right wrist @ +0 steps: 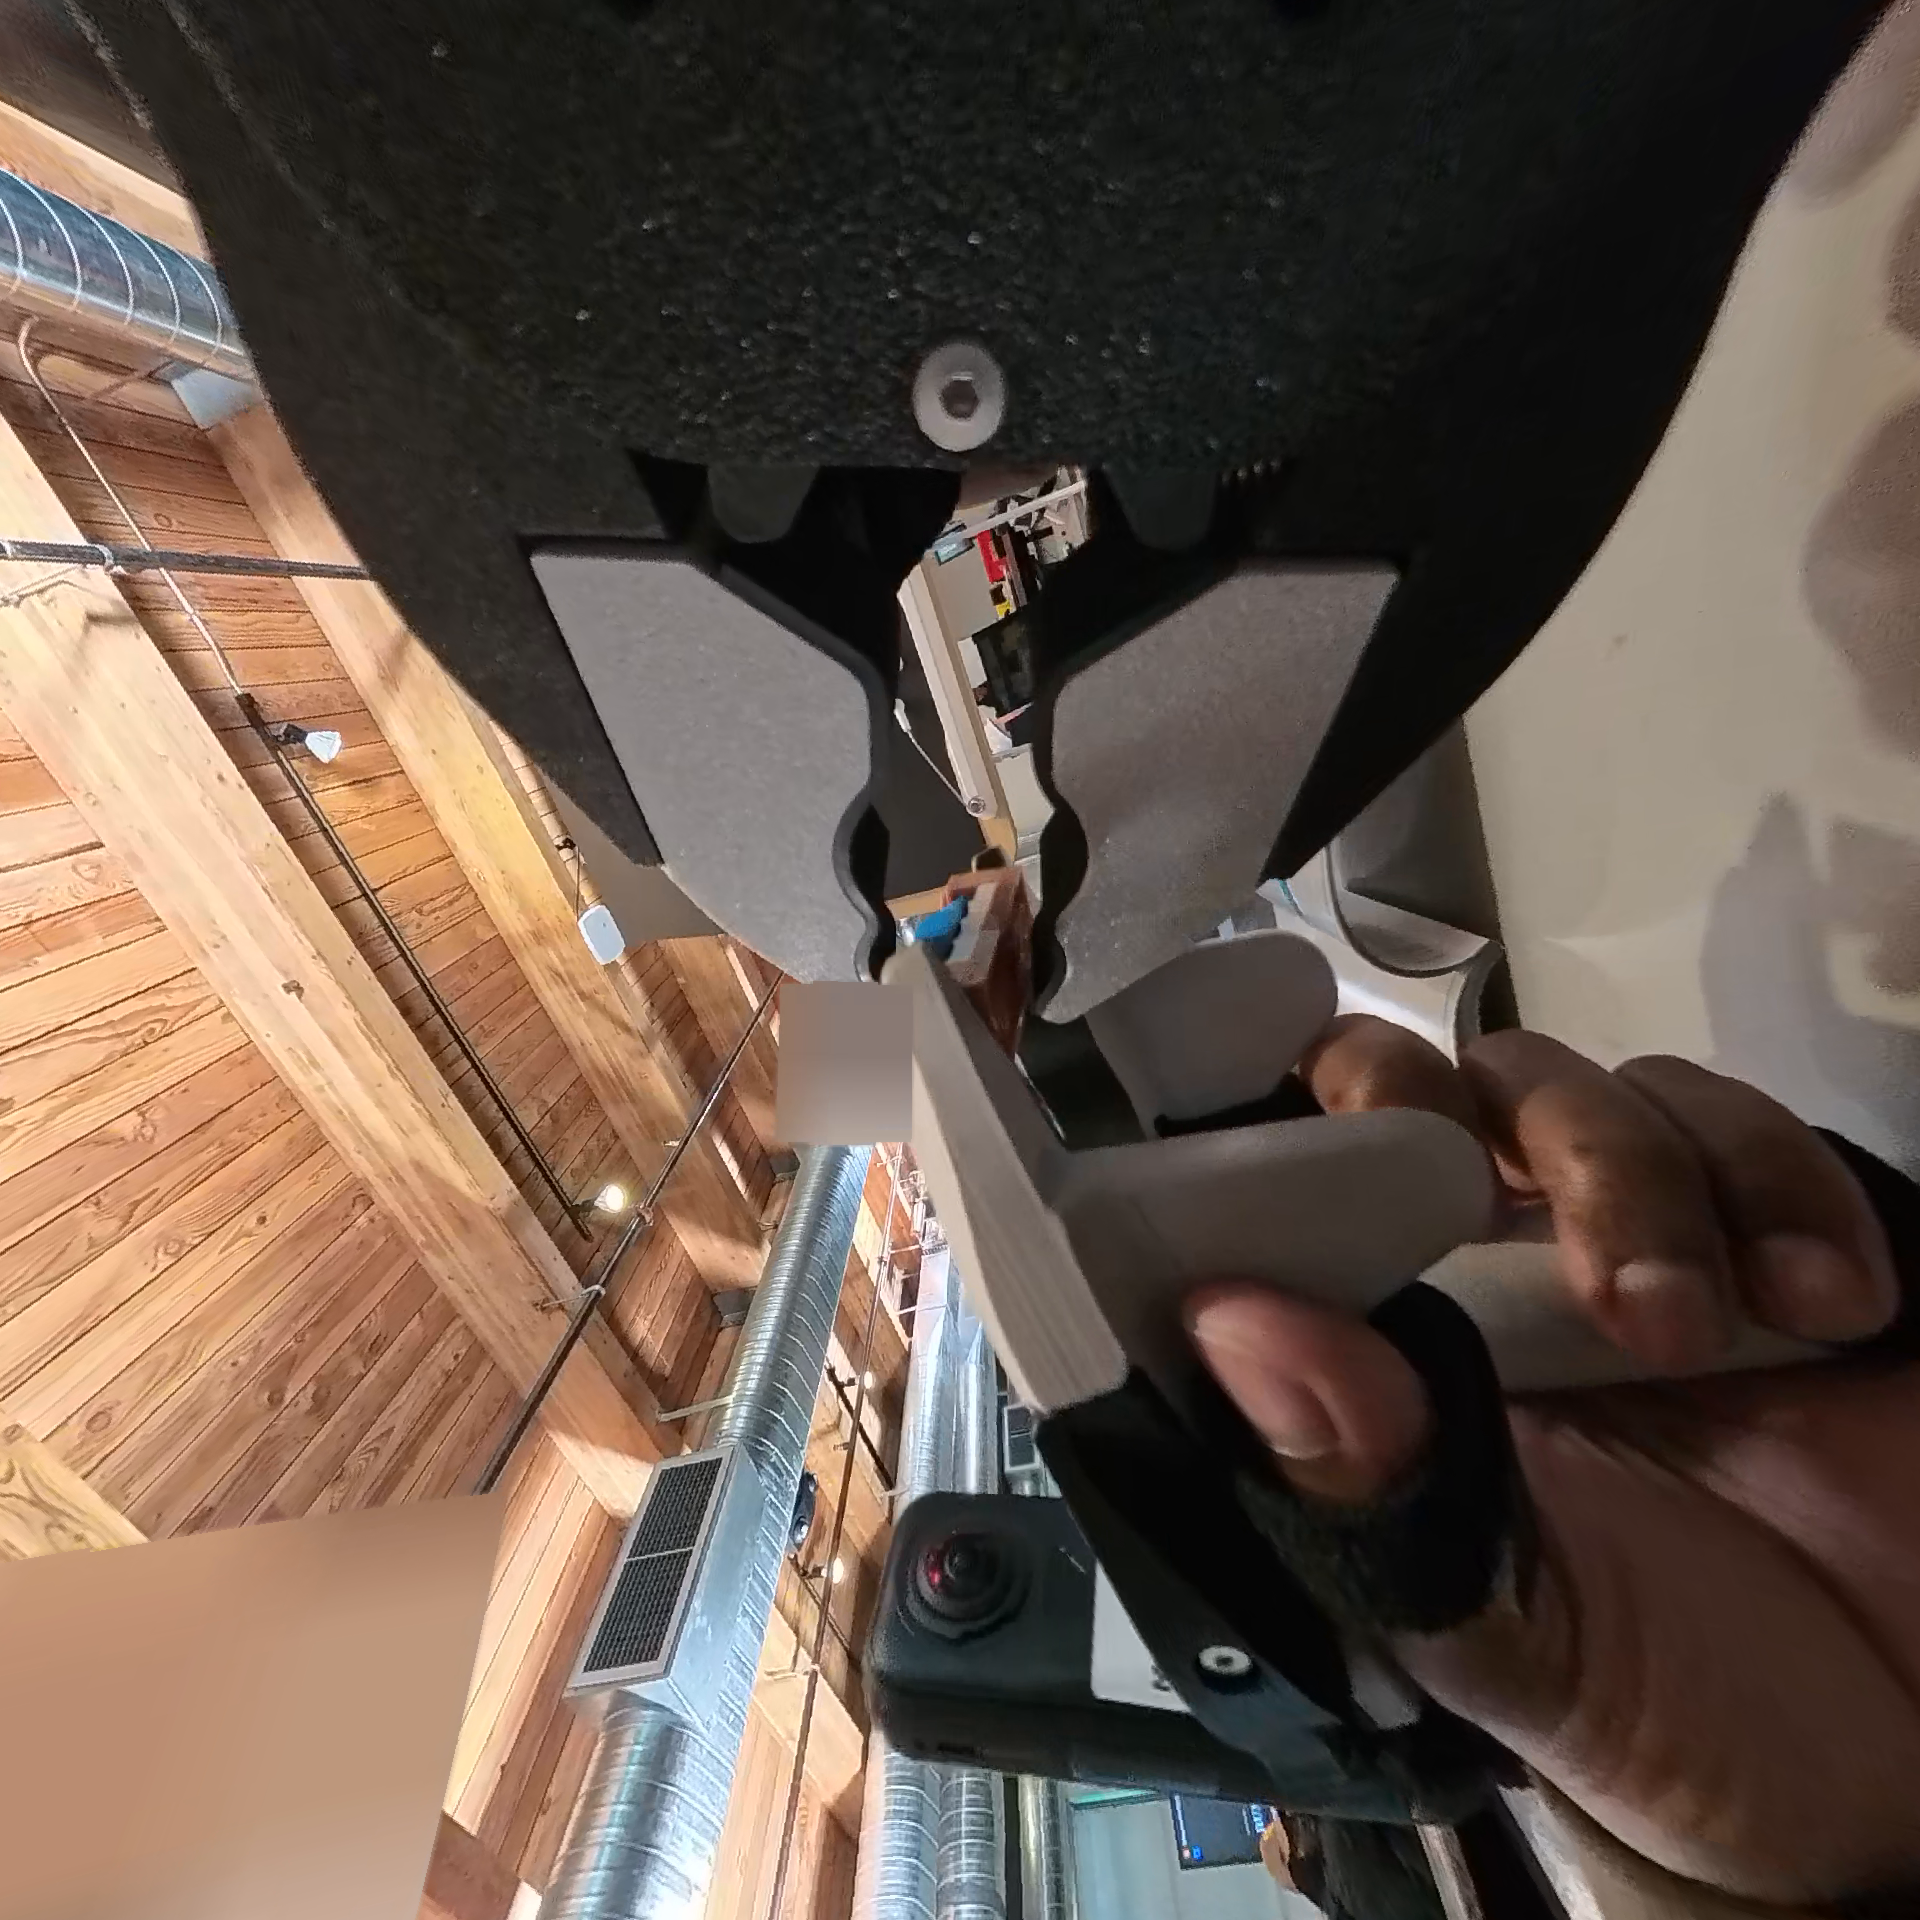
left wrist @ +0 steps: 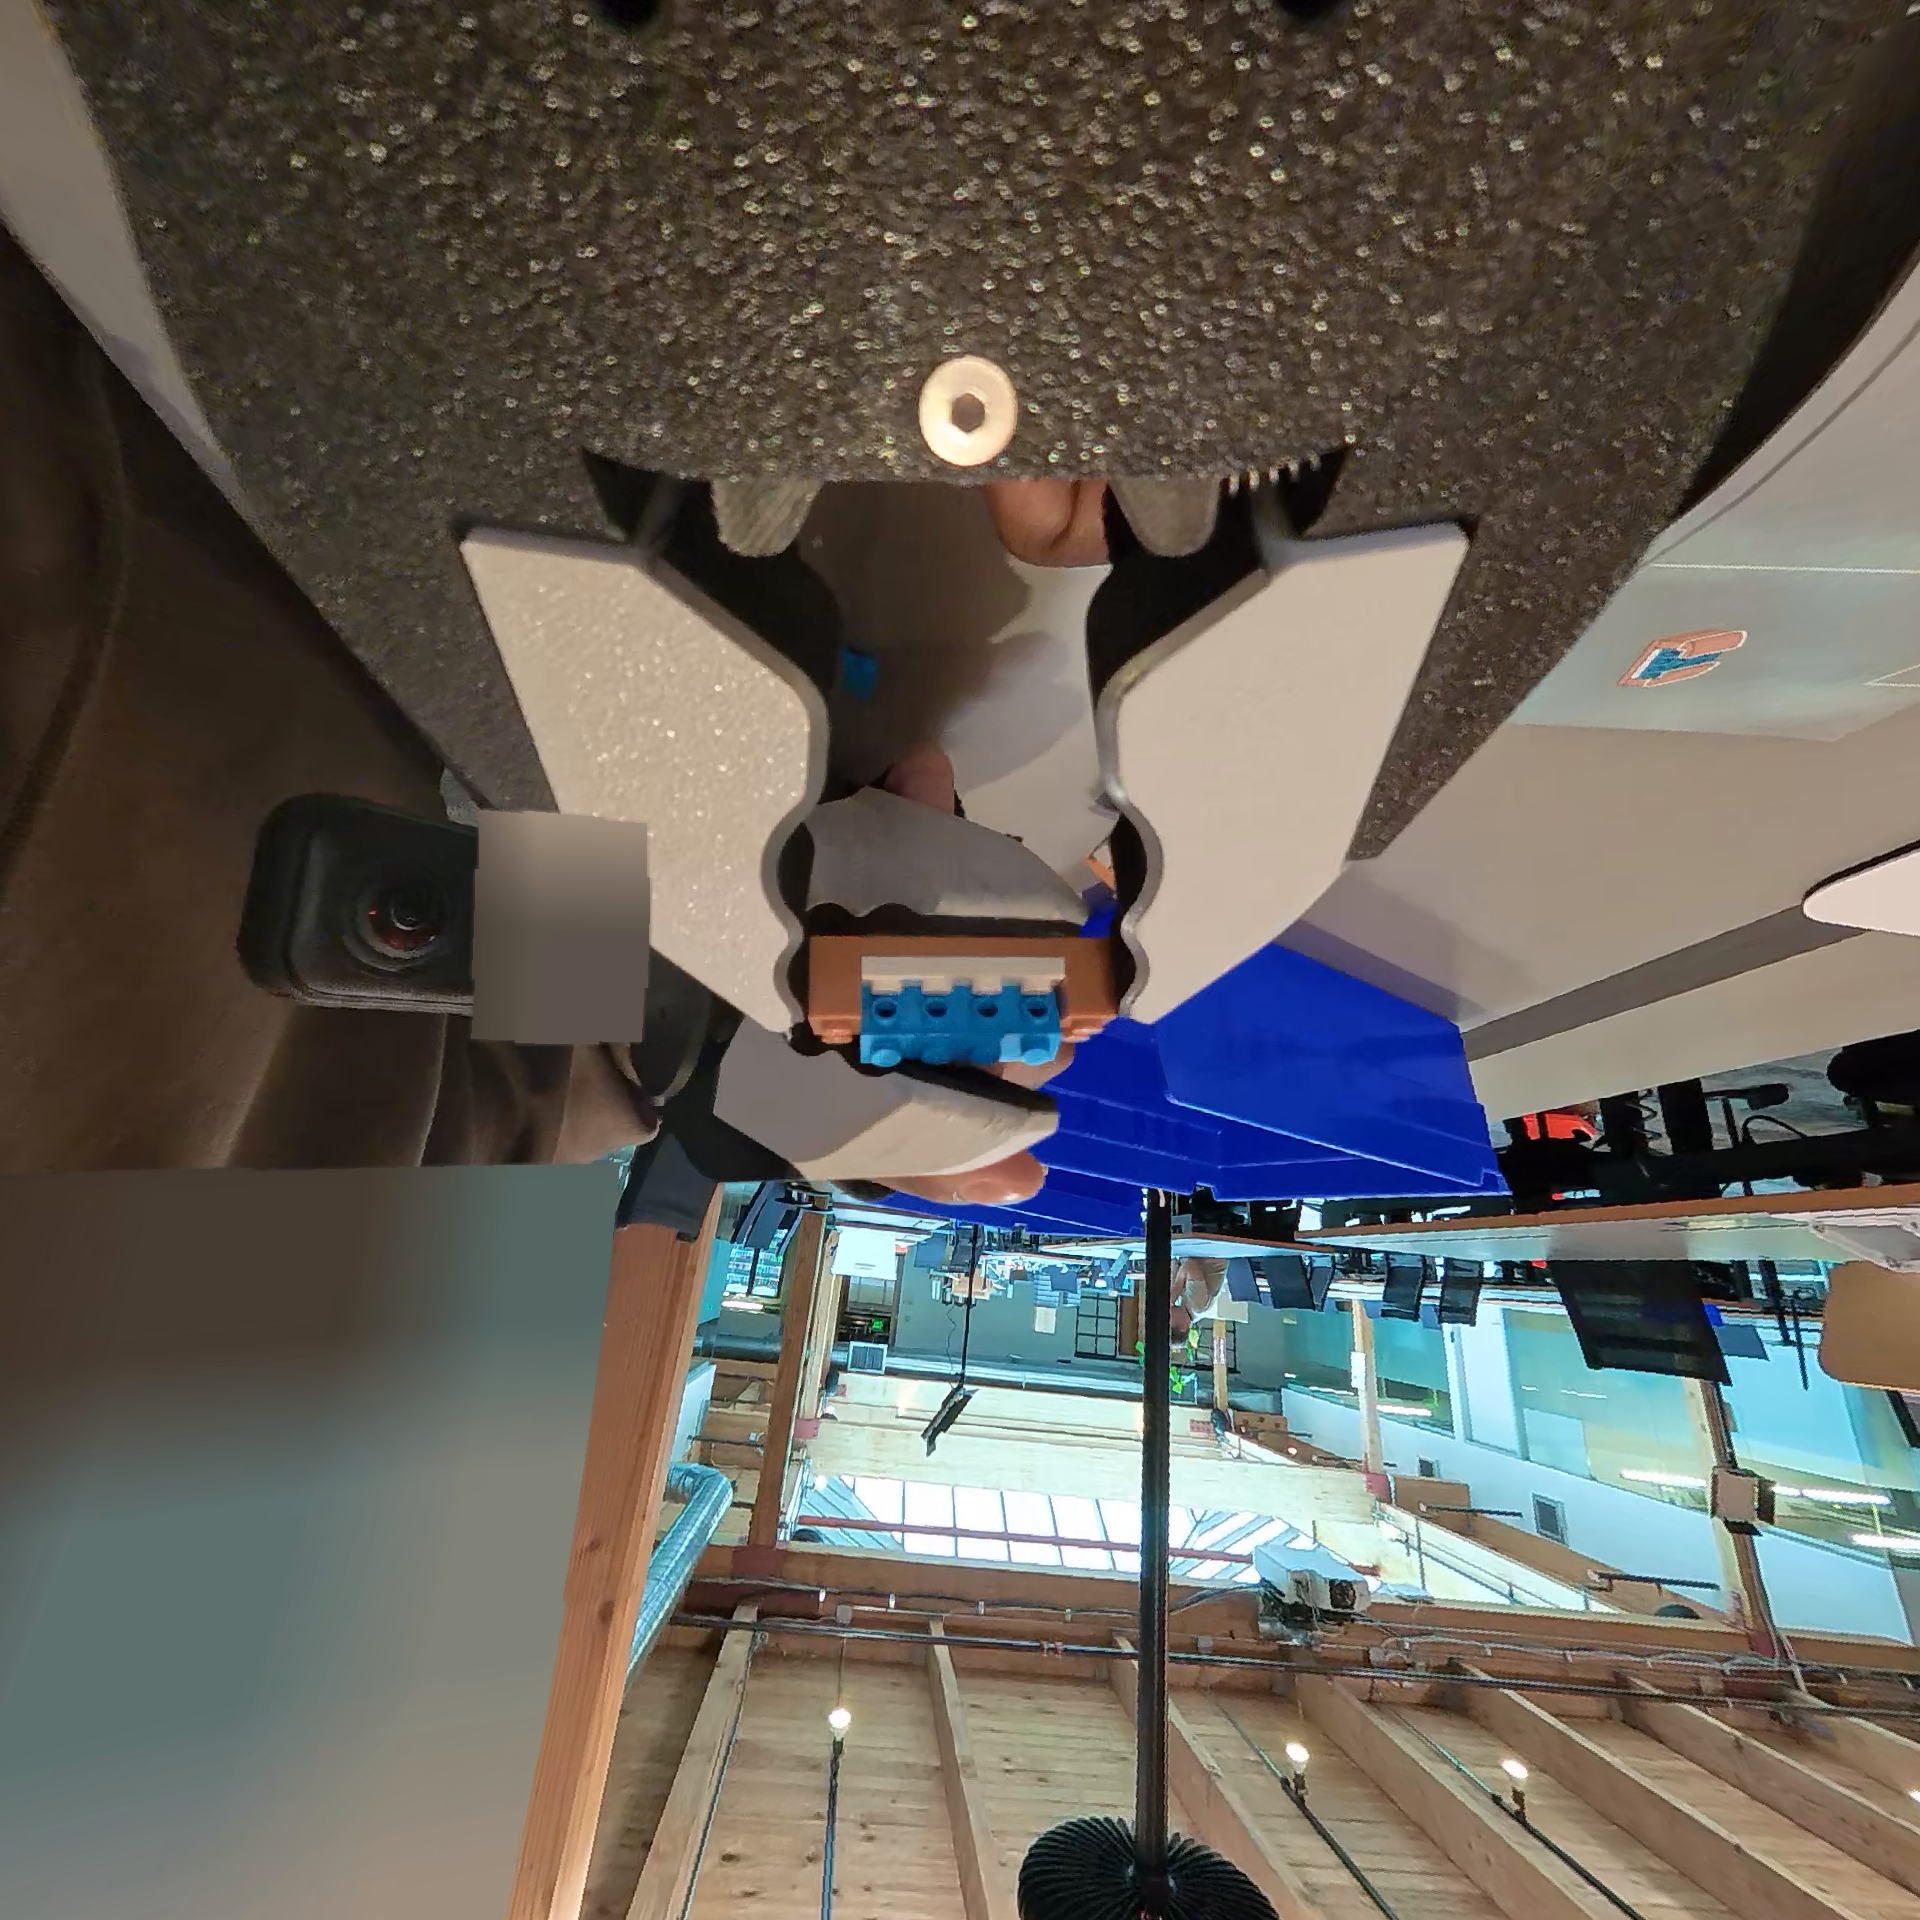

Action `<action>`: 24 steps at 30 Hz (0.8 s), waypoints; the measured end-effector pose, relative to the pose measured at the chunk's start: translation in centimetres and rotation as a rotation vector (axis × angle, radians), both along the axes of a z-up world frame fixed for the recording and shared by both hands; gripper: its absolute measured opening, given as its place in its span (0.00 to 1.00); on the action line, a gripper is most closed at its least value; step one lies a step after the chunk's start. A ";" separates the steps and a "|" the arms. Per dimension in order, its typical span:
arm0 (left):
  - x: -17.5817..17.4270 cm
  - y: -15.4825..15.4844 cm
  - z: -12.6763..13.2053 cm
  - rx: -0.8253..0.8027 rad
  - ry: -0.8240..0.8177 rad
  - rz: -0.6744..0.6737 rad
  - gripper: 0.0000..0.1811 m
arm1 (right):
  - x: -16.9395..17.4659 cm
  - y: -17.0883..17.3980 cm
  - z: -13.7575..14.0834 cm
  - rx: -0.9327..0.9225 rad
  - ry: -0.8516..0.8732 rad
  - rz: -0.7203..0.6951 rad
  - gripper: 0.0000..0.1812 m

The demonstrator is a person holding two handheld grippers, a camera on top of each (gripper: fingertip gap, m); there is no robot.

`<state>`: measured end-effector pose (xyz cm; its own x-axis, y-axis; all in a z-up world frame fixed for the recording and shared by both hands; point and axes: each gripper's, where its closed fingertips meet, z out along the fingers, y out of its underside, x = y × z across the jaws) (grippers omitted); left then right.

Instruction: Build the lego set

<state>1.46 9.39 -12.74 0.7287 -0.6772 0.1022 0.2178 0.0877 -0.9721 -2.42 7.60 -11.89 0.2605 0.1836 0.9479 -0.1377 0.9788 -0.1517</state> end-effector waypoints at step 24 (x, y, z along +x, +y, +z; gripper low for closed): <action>-1.1 -0.4 0.5 0.040 0.051 0.014 0.30 | 2.6 1.7 0.1 0.040 -0.430 0.188 0.18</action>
<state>0.33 9.00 -12.24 0.7417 -0.6697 0.0372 0.1661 0.1297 -0.9775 0.21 9.31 -11.82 -0.1920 0.1510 0.9697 -0.2458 0.9492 -0.1965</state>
